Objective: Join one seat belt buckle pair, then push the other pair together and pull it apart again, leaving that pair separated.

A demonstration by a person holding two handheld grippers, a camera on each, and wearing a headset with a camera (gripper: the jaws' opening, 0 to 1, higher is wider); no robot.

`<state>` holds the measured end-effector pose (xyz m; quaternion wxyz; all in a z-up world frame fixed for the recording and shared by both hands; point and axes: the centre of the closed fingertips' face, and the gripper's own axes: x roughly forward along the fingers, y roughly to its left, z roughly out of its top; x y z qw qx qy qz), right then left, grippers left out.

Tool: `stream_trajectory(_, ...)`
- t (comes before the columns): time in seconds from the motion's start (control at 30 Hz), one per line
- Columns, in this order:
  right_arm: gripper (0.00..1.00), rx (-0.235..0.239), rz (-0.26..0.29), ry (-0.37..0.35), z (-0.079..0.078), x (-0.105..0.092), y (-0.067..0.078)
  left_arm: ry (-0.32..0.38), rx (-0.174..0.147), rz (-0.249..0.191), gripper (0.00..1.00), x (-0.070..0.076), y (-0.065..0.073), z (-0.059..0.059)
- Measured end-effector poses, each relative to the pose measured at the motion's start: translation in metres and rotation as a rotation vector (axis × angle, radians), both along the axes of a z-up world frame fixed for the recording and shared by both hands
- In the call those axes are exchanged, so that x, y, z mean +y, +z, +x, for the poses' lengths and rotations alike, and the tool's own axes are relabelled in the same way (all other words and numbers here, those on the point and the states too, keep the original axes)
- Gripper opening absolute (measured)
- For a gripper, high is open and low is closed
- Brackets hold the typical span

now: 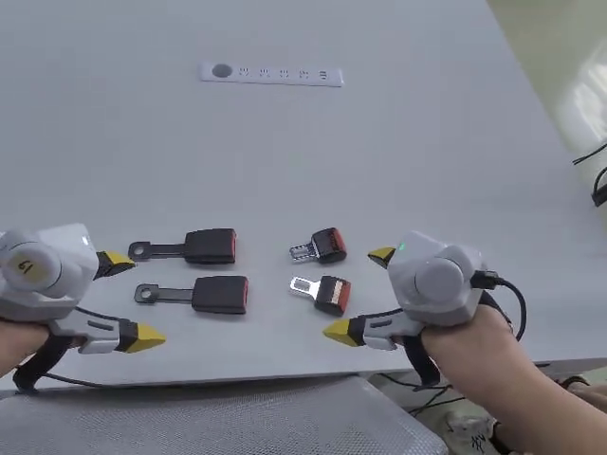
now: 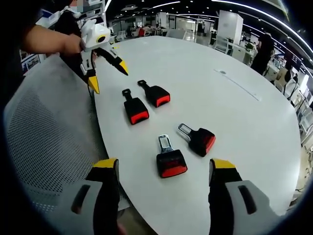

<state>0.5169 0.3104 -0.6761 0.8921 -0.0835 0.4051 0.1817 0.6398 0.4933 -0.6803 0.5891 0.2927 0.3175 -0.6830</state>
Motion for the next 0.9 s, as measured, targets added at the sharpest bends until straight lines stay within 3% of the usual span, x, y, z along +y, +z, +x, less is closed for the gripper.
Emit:
stream_trajectory(0.2, 0.68, 0.005, -0.015, 0.057, 0.007, 0.005, -0.007, -0.062, -0.008, -0.019, 0.63, -0.016, -0.006, -0.004)
stream_trajectory(0.47, 0.57, 0.027, -0.005, 0.100, 0.014, 0.006, -0.016, -0.114, -0.006, -0.010, 0.58, -0.032, -0.019, -0.005)
stream_trajectory(0.7, 0.53, 0.056, -0.019, 0.153, 0.015, 0.007, -0.028, -0.177, -0.012, 0.003, 0.46, -0.046, -0.029, -0.012)
stream_trajectory(0.9, 0.49, 0.078, -0.035, 0.180, 0.014, 0.004, -0.037, -0.208, -0.027, 0.006, 0.46, -0.055, -0.033, -0.013)
